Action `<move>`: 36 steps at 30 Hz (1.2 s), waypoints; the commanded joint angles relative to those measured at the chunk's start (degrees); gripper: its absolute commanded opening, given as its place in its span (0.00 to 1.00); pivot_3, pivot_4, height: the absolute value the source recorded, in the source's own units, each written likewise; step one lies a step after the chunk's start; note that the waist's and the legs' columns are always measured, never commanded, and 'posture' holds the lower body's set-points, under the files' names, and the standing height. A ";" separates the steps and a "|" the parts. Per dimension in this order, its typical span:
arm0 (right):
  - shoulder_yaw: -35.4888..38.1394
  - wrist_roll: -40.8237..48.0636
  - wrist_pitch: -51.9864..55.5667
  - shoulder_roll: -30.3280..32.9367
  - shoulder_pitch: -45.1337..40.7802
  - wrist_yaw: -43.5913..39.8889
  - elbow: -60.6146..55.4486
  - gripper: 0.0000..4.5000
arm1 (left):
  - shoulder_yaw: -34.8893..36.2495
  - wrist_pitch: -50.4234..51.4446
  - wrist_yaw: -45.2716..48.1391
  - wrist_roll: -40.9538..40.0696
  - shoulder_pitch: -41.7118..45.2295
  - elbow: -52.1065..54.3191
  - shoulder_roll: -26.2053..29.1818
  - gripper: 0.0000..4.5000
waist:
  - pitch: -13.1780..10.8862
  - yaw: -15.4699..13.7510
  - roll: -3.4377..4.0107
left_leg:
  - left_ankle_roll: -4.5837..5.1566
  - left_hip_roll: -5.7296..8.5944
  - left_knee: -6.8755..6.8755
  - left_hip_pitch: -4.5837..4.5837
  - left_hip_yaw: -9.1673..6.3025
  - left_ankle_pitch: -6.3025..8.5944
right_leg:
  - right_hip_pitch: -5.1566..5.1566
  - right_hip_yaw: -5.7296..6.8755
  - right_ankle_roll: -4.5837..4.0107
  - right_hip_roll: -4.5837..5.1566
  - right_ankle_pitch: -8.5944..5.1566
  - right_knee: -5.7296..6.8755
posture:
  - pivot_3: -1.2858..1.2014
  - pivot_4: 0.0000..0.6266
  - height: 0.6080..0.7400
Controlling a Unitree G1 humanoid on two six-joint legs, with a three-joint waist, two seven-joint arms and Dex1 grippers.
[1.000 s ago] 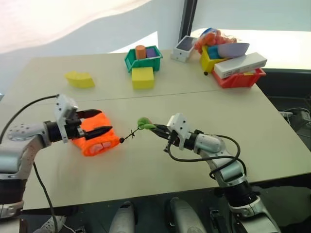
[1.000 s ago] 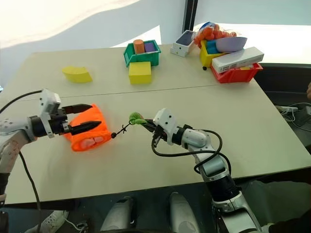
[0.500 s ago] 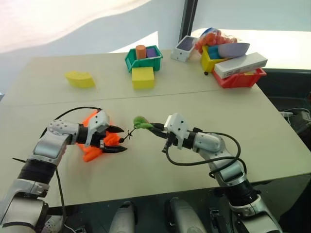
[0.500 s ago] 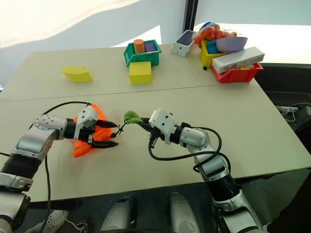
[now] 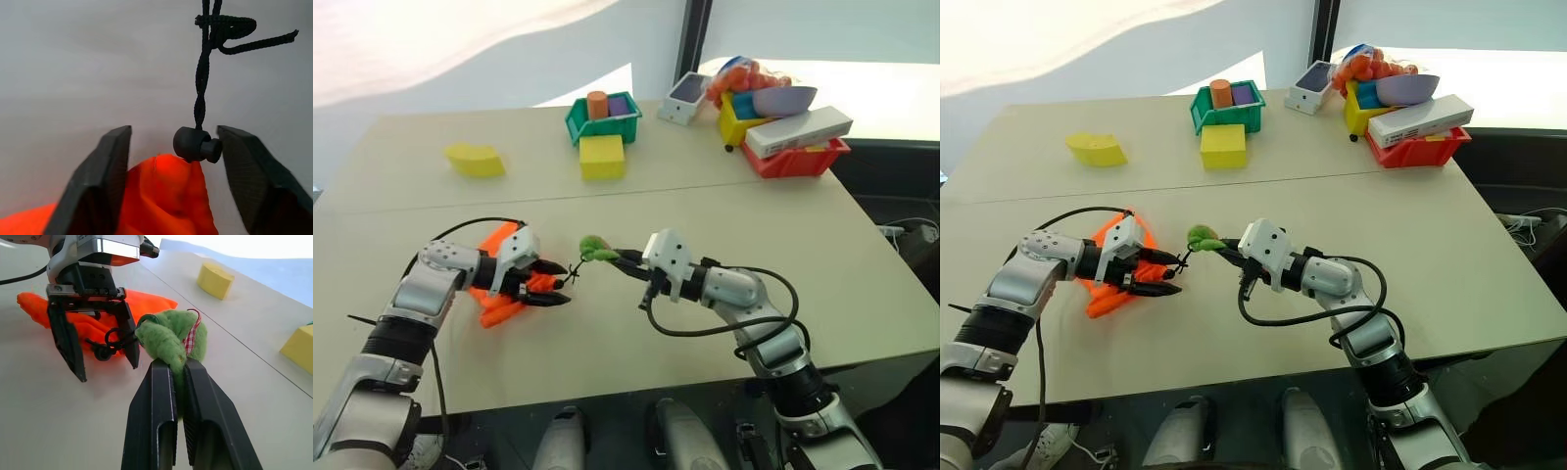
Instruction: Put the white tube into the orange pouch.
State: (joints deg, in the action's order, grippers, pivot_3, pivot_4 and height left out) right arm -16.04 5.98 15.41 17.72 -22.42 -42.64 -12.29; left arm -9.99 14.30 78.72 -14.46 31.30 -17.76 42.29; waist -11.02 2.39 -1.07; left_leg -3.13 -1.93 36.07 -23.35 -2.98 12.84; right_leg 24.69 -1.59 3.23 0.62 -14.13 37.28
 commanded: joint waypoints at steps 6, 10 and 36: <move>-0.06 0.70 -0.73 0.07 -0.43 -0.04 -1.94 0.00 | 2.44 -0.98 0.16 -0.88 -1.11 2.41 0.62 0.05 | 0.00 0.01 0.00 | 0.00 0.00 0.01 0.00 0.00 0.00 | 0.00 0.00 0.11 0.00 0.07 0.01 | 0.52 0.24 1.00; 0.78 -0.33 -1.24 0.50 -0.60 1.22 -0.94 0.00 | 3.35 -0.53 -0.28 -0.97 -3.13 4.09 1.48 0.05 | 0.00 0.03 0.00 | 0.00 0.00 0.00 0.00 -0.01 0.00 | 0.00 0.00 0.11 0.00 0.07 0.02 | 0.52 0.24 1.00; 7.38 -2.17 -1.68 5.54 -0.16 5.09 7.50 0.79 | 27.60 11.72 -24.06 -14.88 -27.06 28.02 -0.03 0.90 | 0.00 0.08 0.00 | 0.00 -0.02 0.01 0.07 0.00 0.00 | -0.03 -0.02 0.04 0.02 0.03 0.10 | 0.52 0.24 1.00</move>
State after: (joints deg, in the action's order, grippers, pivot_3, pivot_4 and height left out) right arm -10.58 2.48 15.56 22.40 -22.89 -36.74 -3.27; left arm 13.24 24.22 56.91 -26.63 4.96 7.46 42.11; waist -11.02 2.47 -1.06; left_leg -3.13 -1.96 36.09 -23.28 -2.99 12.84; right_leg 24.66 -1.62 3.34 0.64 -14.07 37.38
